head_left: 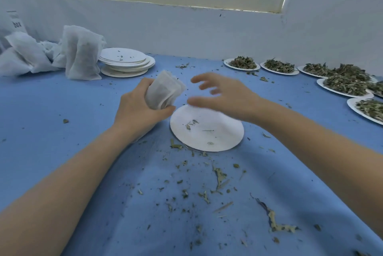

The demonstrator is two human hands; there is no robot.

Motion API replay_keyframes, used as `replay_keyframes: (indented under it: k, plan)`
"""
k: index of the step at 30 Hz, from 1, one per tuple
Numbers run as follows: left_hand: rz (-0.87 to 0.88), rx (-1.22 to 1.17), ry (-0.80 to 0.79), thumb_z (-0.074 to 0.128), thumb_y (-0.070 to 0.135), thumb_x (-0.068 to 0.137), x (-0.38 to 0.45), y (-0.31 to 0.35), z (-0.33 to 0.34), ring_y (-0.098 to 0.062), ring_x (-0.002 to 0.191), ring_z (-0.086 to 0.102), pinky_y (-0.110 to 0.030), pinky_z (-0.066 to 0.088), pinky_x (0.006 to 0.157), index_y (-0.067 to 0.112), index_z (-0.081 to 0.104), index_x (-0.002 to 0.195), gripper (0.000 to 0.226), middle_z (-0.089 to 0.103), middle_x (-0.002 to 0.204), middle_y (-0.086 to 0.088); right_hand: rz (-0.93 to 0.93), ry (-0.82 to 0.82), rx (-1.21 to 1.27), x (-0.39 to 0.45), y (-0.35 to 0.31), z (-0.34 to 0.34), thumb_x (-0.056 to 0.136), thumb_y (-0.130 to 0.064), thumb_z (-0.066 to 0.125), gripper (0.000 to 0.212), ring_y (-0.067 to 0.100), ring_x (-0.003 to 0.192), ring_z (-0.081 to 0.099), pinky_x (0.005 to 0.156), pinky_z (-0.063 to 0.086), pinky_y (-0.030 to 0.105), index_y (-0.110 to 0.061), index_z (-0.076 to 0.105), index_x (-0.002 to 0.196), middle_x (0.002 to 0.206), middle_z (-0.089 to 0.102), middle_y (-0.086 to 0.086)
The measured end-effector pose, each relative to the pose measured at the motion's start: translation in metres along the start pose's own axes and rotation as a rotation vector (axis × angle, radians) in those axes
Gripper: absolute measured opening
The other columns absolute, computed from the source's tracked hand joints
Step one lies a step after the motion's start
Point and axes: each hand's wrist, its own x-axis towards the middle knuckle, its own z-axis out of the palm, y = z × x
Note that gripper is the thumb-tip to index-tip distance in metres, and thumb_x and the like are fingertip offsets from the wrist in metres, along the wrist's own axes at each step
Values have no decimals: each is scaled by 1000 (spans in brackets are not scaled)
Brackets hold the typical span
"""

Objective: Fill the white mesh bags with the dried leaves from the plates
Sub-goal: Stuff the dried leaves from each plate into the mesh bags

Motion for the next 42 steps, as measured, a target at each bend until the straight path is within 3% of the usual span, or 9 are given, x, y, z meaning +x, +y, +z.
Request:
replay_keyframes:
  k: [2, 5, 10, 15, 22, 27, 33, 37, 42]
  plan:
    - [-6, 14, -9, 77, 43, 60, -2, -3, 0, -1, 79, 52, -14, 34, 59, 42, 48, 99, 49, 58, 88, 19, 199, -157, -153, -12, 12, 13, 53, -78, 65, 114, 19, 138, 27, 108, 29, 40, -34, 17, 147, 151, 26, -1]
    - [-20, 67, -26, 77, 44, 60, -7, -3, 0, -2, 75, 48, -13, 31, 57, 39, 44, 99, 51, 52, 84, 21, 340, -236, -244, -22, 26, 29, 30, -89, 62, 146, 32, 143, 7, 111, 21, 55, -35, -7, 147, 155, 6, 6]
    - [-139, 47, -13, 77, 32, 66, -18, -2, -3, -9, 78, 47, -15, 31, 55, 32, 40, 104, 53, 50, 87, 13, 366, -162, -241, -26, 30, 39, 29, -91, 62, 147, 34, 137, 17, 107, 21, 51, -33, -5, 147, 148, 22, 10]
    - [-222, 16, 55, 69, 26, 74, -17, 7, -15, -17, 85, 47, -23, 31, 57, 24, 41, 107, 44, 49, 94, 6, 328, -59, -131, -19, 9, 44, 27, -84, 68, 154, 32, 140, 7, 110, 15, 49, -30, -11, 147, 152, 11, 8]
    - [-303, 26, 215, 68, 29, 75, 29, -1, -68, -18, 83, 43, -22, 28, 53, 18, 36, 104, 44, 46, 94, 5, 168, 15, 10, 64, -47, 46, 44, -75, 74, 136, 29, 136, 12, 108, 25, 42, -25, 3, 149, 144, 23, 6]
    - [-444, -134, 249, 60, 35, 59, 91, -36, -94, -30, 106, 49, -39, 45, 83, 3, 40, 122, 74, 47, 122, -12, 138, 113, 30, 156, -73, 60, 47, -73, 75, 115, 28, 125, 26, 98, 30, 34, -16, 30, 136, 129, 37, 8]
    - [-589, 43, 275, 53, 8, 85, 157, -106, -89, -35, 127, 31, -37, 30, 106, 3, 14, 141, 68, 19, 142, -21, 192, 111, 5, 269, -71, 96, 53, -76, 71, 114, 28, 126, 29, 98, 30, 30, -11, 30, 137, 132, 37, 11]
    - [-570, 64, 222, 56, 8, 86, 183, -149, -88, -35, 128, 32, -35, 31, 104, 4, 4, 144, 78, 20, 144, -21, 258, 65, 58, 318, -64, 121, 46, -82, 67, 126, 28, 133, 23, 104, 28, 36, -12, 23, 141, 142, 30, 12]
    - [-522, 122, 226, 57, 11, 88, 197, -170, -84, -34, 123, 39, -34, 33, 96, 4, 15, 139, 66, 34, 138, -19, 235, 85, -111, 338, -68, 139, 33, -96, 49, 144, 37, 140, 12, 112, 15, 48, -20, 8, 148, 154, 8, 17]
